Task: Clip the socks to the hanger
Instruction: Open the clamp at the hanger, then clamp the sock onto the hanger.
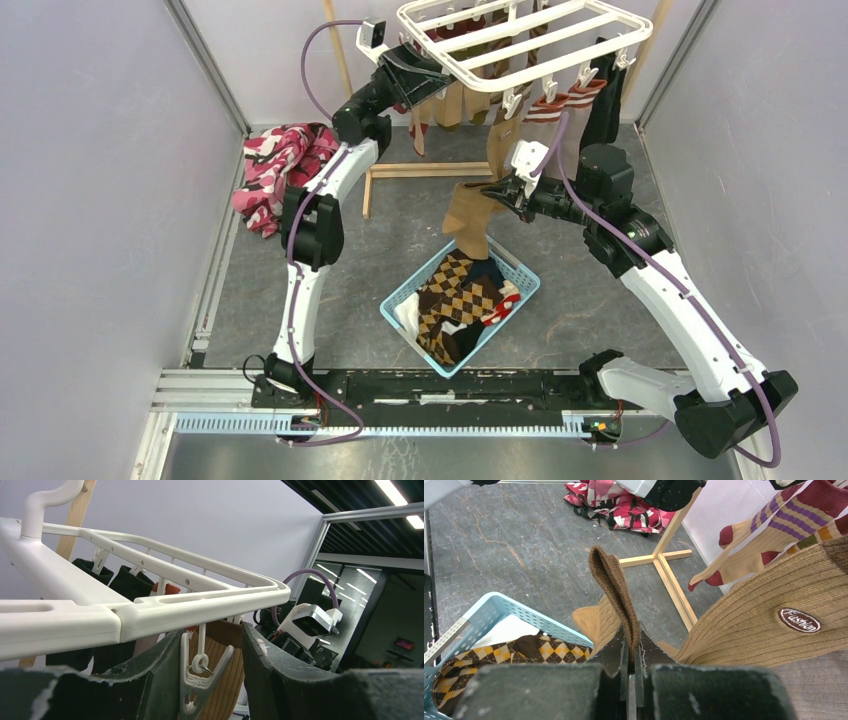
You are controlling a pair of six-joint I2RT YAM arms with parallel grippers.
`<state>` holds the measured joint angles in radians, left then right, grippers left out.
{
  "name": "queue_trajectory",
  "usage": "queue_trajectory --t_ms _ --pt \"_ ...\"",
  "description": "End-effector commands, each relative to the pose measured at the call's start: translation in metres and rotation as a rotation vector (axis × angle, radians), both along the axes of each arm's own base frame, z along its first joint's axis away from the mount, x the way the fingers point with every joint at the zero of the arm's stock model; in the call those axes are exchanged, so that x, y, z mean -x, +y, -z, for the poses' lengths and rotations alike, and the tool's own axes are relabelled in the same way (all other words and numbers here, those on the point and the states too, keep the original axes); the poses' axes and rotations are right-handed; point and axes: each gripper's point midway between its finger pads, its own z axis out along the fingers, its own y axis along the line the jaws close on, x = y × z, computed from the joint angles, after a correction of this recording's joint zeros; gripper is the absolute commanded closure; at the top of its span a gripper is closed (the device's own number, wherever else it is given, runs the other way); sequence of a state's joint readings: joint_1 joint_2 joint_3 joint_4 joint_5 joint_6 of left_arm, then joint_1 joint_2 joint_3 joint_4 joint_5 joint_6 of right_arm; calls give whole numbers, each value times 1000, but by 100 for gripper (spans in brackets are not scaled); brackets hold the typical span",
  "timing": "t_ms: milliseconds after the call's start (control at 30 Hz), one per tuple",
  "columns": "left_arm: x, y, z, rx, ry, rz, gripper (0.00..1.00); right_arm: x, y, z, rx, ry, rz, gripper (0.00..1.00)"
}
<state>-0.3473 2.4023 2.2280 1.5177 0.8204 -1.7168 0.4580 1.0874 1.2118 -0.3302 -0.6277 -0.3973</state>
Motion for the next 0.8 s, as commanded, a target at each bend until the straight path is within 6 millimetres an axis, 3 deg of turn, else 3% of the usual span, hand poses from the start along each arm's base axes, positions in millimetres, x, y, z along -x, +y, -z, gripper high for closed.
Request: queue_trajectory --t_ms 0,233,467,767 --pt "31 23 -10 95 -168 24 51 2 0 -15 -23 -35 2 100" --pt "31 26 -13 111 -168 18 63 1 -1 -14 -20 -36 7 100" --pt "30 25 -12 115 -148 15 86 -1 1 -15 -23 -24 6 100" --pt "32 20 -12 118 -133 -2 88 -12 21 -34 -27 -25 117 100"
